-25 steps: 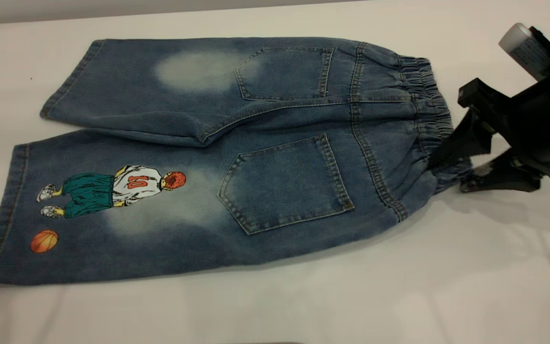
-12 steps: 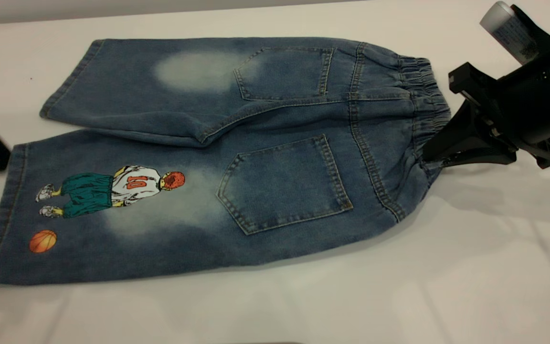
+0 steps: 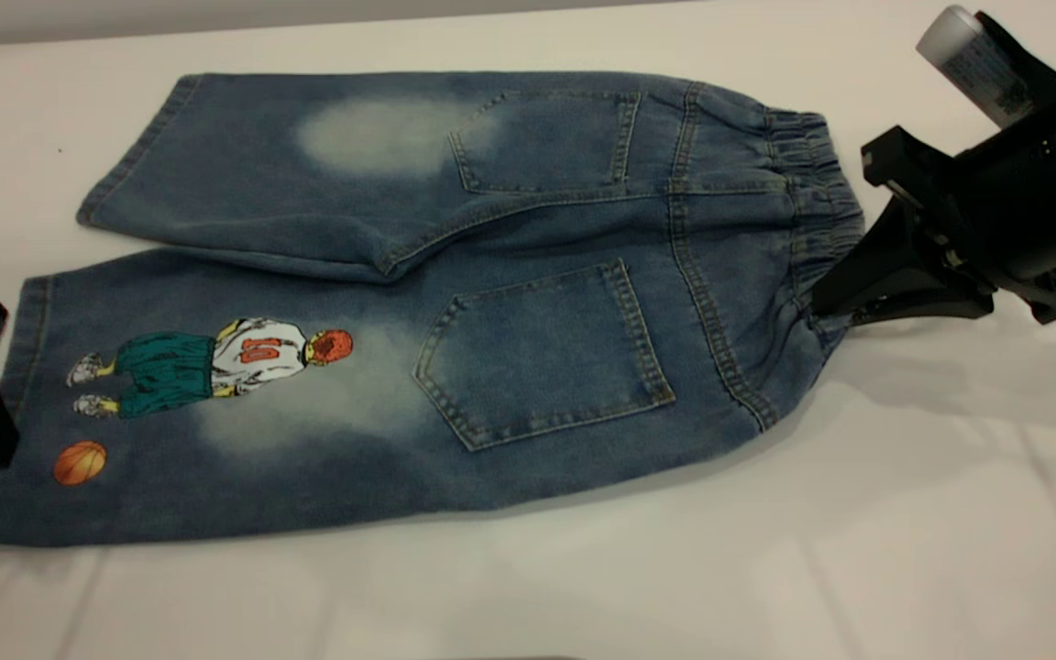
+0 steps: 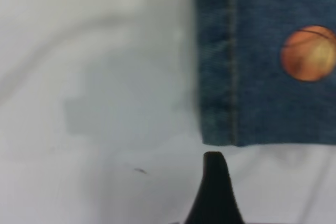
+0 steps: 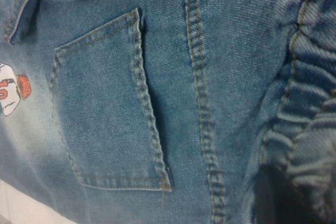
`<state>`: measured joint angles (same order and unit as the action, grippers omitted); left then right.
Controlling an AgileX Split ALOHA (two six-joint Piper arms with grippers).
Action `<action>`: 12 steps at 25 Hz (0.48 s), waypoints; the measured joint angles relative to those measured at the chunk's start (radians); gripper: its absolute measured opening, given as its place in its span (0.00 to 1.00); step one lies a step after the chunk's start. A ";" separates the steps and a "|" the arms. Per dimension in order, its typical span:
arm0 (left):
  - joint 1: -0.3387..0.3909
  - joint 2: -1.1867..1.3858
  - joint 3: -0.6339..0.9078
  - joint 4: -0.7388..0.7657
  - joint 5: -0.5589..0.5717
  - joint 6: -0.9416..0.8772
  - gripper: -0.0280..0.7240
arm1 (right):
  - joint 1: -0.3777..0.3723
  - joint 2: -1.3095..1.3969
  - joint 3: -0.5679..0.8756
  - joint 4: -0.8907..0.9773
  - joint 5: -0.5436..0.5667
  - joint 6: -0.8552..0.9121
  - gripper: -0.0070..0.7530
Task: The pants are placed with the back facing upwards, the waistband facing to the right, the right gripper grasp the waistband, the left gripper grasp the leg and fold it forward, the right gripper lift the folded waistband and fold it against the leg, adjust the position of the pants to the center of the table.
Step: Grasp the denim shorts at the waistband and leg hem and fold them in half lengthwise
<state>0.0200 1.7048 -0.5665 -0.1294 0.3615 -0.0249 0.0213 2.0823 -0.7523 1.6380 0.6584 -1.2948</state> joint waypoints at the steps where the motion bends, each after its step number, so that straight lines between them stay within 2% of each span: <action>1: 0.000 0.017 -0.001 0.008 -0.005 -0.014 0.71 | 0.000 0.000 0.000 0.000 0.000 -0.001 0.06; 12: 0.000 0.168 -0.007 0.015 -0.117 -0.030 0.70 | 0.000 0.000 0.000 -0.001 0.000 -0.004 0.06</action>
<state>0.0200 1.8729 -0.5739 -0.1146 0.2443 -0.0550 0.0213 2.0823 -0.7523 1.6371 0.6584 -1.2987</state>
